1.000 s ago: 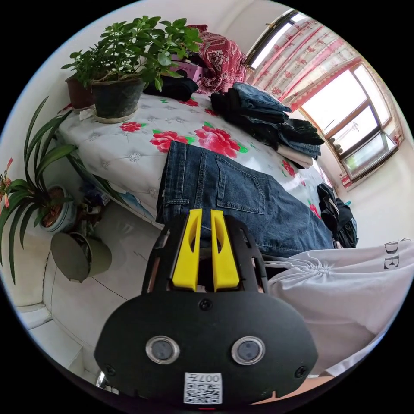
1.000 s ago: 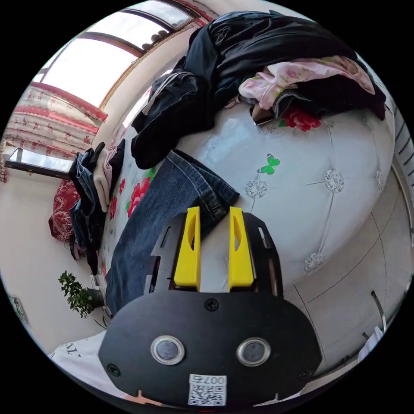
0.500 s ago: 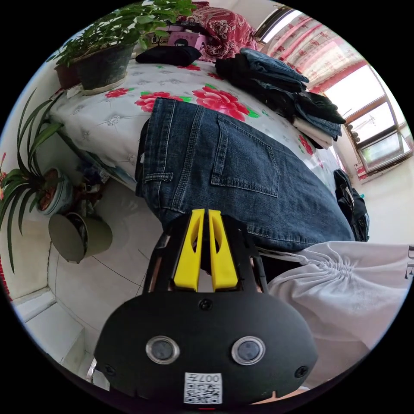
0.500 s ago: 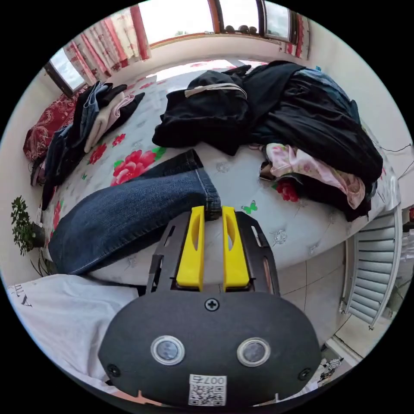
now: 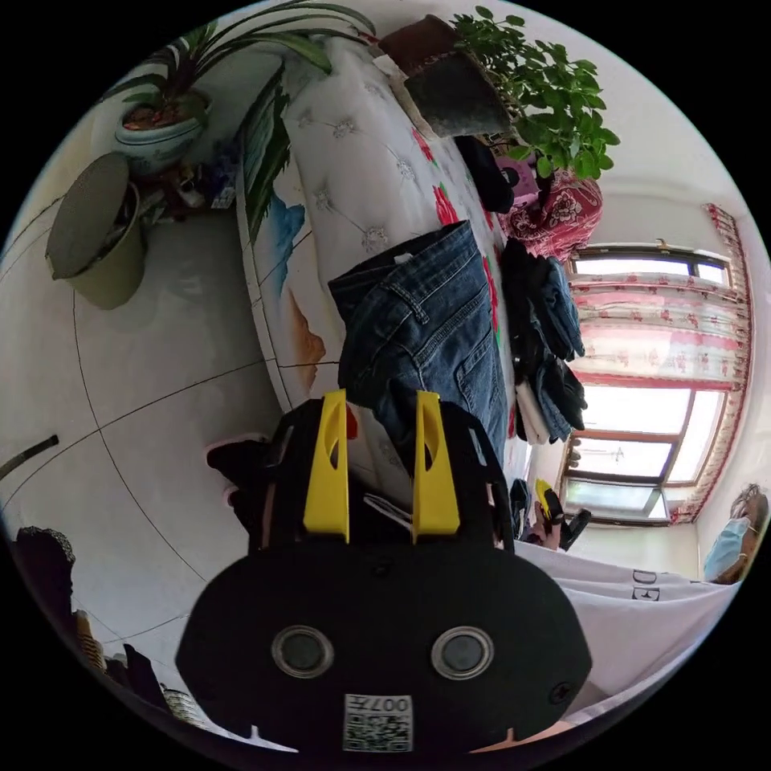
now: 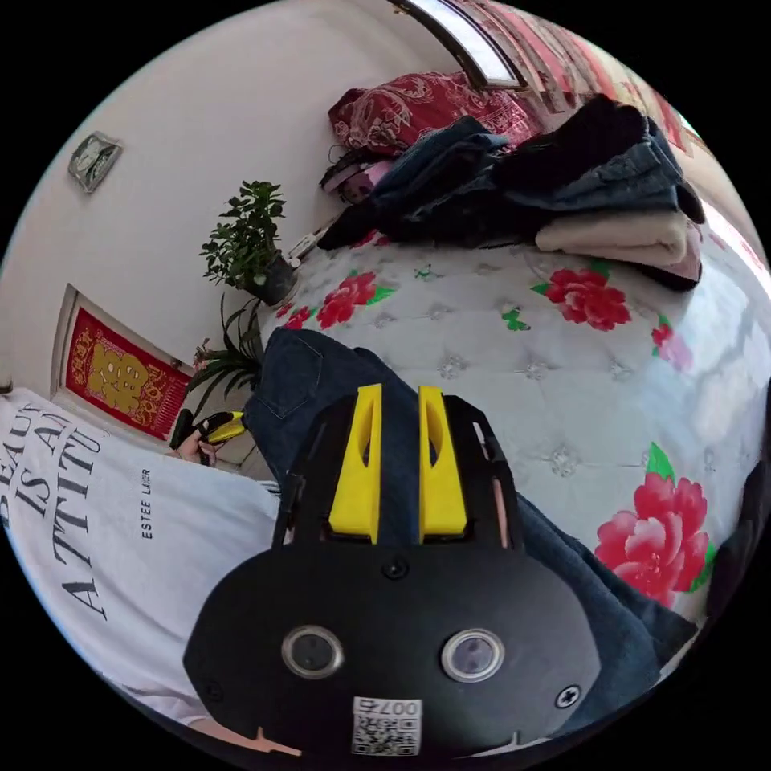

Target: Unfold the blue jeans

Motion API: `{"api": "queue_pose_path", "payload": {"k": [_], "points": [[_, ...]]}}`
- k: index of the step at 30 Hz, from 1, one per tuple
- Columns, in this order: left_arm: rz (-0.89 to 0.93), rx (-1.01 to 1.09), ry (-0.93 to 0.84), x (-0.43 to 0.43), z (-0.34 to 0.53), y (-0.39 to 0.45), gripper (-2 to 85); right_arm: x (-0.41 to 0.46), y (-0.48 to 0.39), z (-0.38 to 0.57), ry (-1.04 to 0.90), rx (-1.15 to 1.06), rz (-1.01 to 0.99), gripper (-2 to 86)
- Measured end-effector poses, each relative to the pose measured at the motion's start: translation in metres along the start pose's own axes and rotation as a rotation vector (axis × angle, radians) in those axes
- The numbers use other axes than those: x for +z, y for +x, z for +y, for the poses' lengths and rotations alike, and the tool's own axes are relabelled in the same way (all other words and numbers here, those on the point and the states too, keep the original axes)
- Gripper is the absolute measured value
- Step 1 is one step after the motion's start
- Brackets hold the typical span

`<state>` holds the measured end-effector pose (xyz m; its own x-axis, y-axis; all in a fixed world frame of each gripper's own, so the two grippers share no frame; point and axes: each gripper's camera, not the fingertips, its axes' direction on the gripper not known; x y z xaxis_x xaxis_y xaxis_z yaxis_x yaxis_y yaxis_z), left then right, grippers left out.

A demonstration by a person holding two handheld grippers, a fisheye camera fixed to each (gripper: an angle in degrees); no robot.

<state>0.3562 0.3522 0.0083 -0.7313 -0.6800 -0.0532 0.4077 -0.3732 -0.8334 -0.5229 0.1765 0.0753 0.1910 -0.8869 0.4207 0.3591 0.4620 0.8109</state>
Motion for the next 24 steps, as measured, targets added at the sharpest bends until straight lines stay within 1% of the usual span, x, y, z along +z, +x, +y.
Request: {"api": "queue_pose_path", "payload": {"k": [1, 2, 4, 5, 7, 9, 11, 13, 15, 17, 20, 22, 23, 24], "points": [[0.027, -0.014, -0.003, 0.003, -0.002, -0.006, 11.1, 0.032, -0.022, -0.032, -0.042, -0.089, -0.015, 6.7], [0.038, -0.021, -0.001, 0.005, -0.004, -0.008, 11.1, 0.047, -0.032, -0.047, -0.064, -0.131, -0.01, 6.7], [0.071, -0.054, -0.004, 0.011, -0.011, -0.017, 10.6, 0.106, -0.066, -0.09, -0.165, -0.268, 0.03, 6.2], [0.074, -0.06, -0.006, 0.012, -0.014, -0.019, 9.9, 0.12, -0.072, -0.098, -0.193, -0.292, 0.045, 5.9], [0.06, -0.079, -0.04, 0.018, -0.022, -0.022, 6.0, 0.169, -0.088, -0.115, -0.331, -0.362, 0.076, 4.1], [0.054, -0.062, -0.064, 0.02, -0.027, -0.019, 2.3, 0.192, -0.093, -0.118, -0.436, -0.39, 0.071, 2.4], [0.054, -0.014, -0.078, 0.018, -0.031, -0.011, 0.5, 0.192, -0.101, -0.117, -0.458, -0.437, 0.06, 1.4], [0.059, 0.074, -0.078, 0.008, -0.036, 0.002, -0.3, 0.177, -0.112, -0.12, -0.489, -0.506, -0.055, 1.1], [0.097, 0.109, -0.07, -0.002, -0.039, 0.008, -0.5, 0.17, -0.111, -0.127, -0.537, -0.504, -0.131, 1.8], [0.118, 0.151, -0.07, -0.007, -0.042, 0.013, -0.6, 0.165, -0.101, -0.14, -0.53, -0.448, -0.157, 2.3], [0.104, 0.232, -0.082, -0.009, -0.046, 0.022, -0.7, 0.162, -0.061, -0.172, -0.475, -0.225, -0.231, 3.2], [0.113, 0.231, -0.089, -0.008, -0.049, 0.018, -0.7, 0.176, -0.013, -0.193, -0.483, 0.081, -0.315, 3.7], [0.114, 0.225, -0.091, -0.007, -0.049, 0.017, -0.7, 0.18, -0.003, -0.196, -0.482, 0.144, -0.35, 3.7], [0.12, 0.222, -0.091, -0.007, -0.05, 0.015, -0.7, 0.188, 0.014, -0.199, -0.484, 0.255, -0.405, 3.7]]}}
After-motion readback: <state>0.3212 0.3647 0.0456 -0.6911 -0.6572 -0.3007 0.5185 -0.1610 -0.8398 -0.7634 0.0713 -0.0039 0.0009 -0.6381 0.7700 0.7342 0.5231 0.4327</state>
